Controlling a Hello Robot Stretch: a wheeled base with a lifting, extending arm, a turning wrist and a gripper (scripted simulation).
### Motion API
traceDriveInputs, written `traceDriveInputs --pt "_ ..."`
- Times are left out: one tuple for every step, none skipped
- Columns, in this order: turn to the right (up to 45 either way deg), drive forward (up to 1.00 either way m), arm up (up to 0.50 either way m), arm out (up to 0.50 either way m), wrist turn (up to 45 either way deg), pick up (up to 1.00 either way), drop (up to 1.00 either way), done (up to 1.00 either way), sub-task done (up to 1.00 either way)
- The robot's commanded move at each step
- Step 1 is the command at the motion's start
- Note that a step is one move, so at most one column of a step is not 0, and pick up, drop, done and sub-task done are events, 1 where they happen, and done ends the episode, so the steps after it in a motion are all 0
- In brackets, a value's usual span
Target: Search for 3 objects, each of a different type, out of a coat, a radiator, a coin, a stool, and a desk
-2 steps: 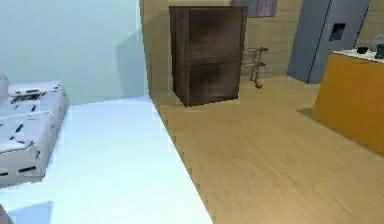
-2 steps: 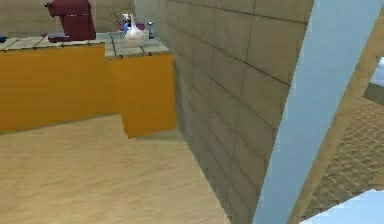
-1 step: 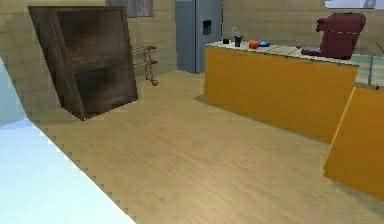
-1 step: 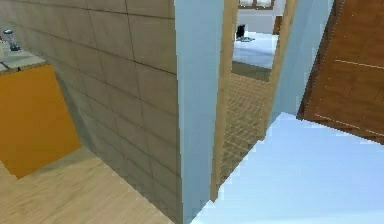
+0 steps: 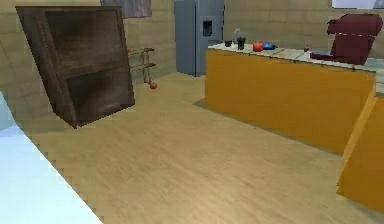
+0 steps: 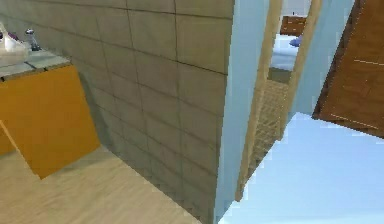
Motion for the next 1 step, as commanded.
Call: traceDriveInputs --pt "0.0 1.00 0.00 0.00 0.0 0.00 0.00 0.00 0.00"
